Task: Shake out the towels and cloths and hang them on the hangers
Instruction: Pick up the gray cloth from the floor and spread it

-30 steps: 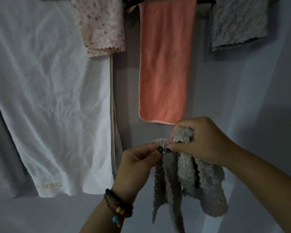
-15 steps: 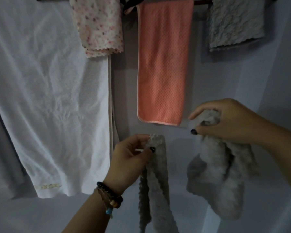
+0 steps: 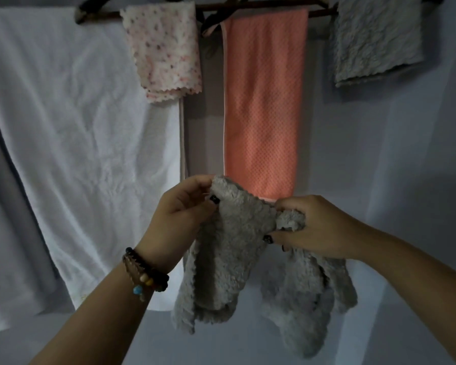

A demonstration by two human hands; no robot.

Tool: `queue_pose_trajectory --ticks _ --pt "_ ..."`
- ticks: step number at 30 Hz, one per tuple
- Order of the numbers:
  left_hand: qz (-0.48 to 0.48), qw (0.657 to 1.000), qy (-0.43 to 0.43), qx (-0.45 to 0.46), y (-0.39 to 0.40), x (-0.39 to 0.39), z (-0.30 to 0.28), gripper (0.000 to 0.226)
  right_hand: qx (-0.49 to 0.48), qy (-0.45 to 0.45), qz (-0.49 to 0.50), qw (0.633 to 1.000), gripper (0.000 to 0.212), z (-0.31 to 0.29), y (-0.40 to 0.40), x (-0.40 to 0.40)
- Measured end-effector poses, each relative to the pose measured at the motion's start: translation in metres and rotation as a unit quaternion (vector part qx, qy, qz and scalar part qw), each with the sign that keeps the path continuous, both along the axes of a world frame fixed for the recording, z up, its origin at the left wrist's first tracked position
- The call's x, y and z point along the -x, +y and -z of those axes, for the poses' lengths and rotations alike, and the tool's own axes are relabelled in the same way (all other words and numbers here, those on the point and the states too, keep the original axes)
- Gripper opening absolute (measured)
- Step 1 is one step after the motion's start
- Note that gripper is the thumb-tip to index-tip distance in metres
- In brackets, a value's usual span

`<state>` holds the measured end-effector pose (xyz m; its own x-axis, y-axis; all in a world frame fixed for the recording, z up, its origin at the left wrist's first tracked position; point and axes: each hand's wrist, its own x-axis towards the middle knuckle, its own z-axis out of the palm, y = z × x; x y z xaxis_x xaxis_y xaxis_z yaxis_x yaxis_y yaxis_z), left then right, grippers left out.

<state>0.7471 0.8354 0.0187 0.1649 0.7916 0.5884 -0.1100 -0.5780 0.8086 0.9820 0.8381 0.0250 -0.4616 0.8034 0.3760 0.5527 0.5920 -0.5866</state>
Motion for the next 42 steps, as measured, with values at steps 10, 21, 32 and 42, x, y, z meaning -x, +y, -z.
queue_pose_trajectory --ticks 10,21,32,42 --pt "-0.279 0.926 0.2 -0.161 0.014 0.01 -0.007 0.023 -0.132 0.036 0.109 0.985 0.015 -0.064 0.006 -0.009" --pt "-0.115 0.99 -0.022 0.079 0.03 -0.017 -0.027 0.011 -0.155 0.065 0.167 0.971 0.043 -0.074 0.014 -0.013" --pt "-0.117 0.992 0.041 -0.018 0.02 -0.027 -0.056 0.014 -0.102 0.187 0.17 0.962 0.02 -0.094 0.01 -0.03" --pt "-0.187 0.976 0.085 -0.077 0.008 -0.04 -0.132 0.014 0.141 0.276 0.067 0.949 0.031 -0.117 0.023 -0.018"
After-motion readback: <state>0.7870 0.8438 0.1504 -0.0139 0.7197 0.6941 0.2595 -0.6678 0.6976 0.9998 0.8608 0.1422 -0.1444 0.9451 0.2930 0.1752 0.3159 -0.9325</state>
